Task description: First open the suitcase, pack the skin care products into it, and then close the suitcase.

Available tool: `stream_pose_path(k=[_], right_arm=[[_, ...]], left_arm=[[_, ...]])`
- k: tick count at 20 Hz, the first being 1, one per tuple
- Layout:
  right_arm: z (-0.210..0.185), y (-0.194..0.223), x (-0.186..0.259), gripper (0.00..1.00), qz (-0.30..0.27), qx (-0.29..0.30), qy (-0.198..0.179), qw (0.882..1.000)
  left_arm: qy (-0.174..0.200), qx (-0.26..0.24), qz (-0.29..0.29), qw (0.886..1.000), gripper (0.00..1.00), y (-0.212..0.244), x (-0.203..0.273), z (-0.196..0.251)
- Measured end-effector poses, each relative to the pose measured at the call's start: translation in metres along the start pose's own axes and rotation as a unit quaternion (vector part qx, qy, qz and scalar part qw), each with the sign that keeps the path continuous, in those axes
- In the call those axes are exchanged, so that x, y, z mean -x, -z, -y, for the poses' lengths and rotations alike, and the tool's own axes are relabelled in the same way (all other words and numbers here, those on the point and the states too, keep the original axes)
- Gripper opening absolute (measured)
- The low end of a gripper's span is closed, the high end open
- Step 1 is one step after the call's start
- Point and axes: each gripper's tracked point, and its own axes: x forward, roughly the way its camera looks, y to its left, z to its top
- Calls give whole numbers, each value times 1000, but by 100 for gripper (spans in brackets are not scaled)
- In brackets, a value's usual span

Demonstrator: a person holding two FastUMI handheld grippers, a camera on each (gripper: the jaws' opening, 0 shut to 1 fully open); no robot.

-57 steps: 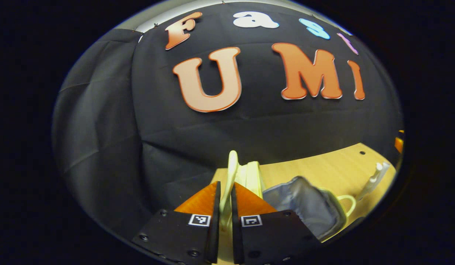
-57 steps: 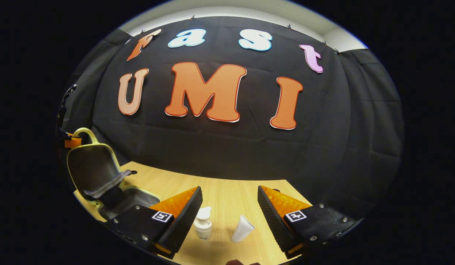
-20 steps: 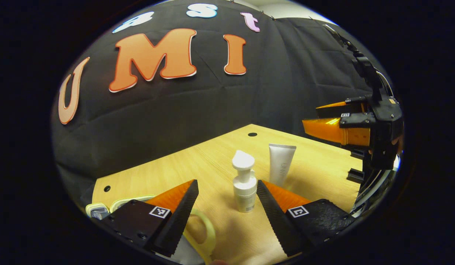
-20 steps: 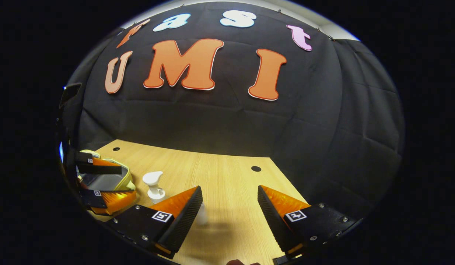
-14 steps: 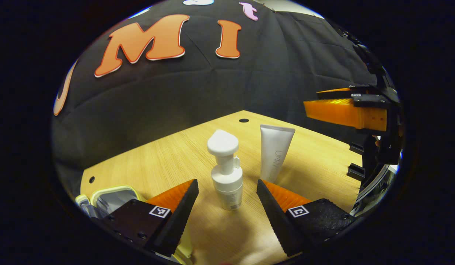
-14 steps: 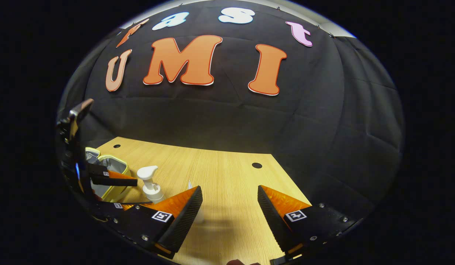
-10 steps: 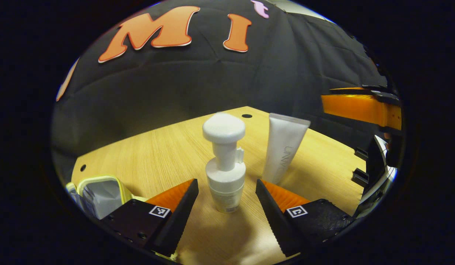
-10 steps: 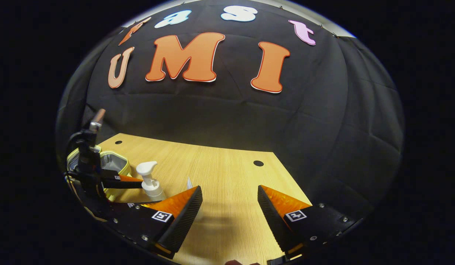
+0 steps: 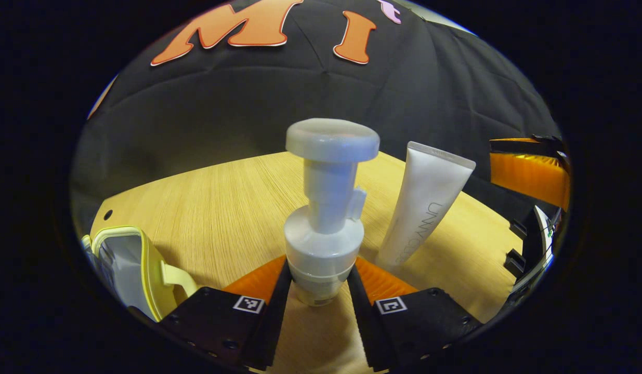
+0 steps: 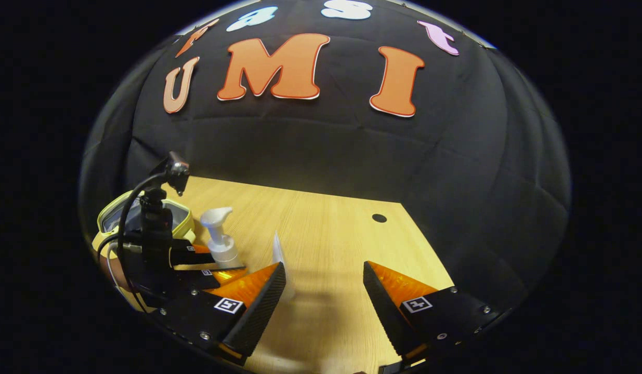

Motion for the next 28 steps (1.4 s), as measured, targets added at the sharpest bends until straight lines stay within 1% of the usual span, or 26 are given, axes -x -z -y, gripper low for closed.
stream_pose_path(k=[1, 5, 8, 12, 14, 16, 17, 18, 20, 21, 25, 28], right_arm=[[-4, 2, -3, 95, -1, 3, -7, 1000], [-17, 10, -13, 95, -12, 10, -36, 999], [-24, 20, -22, 94, -19, 11, -54, 998], [-34, 35, -38, 93, -30, 15, -76, 997], [-41, 45, -47, 91, -42, 16, -91, 995], [-48, 53, -55, 88, -52, 18, -109, 992], [-51, 56, -59, 83, -54, 19, -116, 992], [-53, 59, -64, 81, -54, 22, -118, 991], [-56, 60, -72, 72, -55, 25, -125, 990], [-57, 64, -75, 66, -57, 27, -128, 990], [-64, 75, -83, 51, -67, 41, -136, 988], [-67, 73, -81, 47, -70, 28, -144, 987]], left_arm=[[1, -4, -6, 1000, 61, 1, 1, 1], [-17, -20, 3, 1000, 60, -17, 11, -5], [-33, -6, 14, 999, 61, -35, 28, -10], [-70, 1, 31, 997, 60, -54, 63, -28], [-87, 4, 39, 995, 60, -66, 79, -36], [-107, 12, 46, 993, 60, -75, 95, -47], [-116, 17, 50, 992, 60, -79, 107, -51], [-127, 21, 53, 990, 60, -83, 115, -56], [-148, 26, 59, 987, 60, -88, 133, -66], [-157, 28, 61, 985, 60, -90, 140, -69], [-188, 33, 63, 980, 60, -90, 164, -85], [-207, 42, 61, 975, 60, -86, 179, -95]])
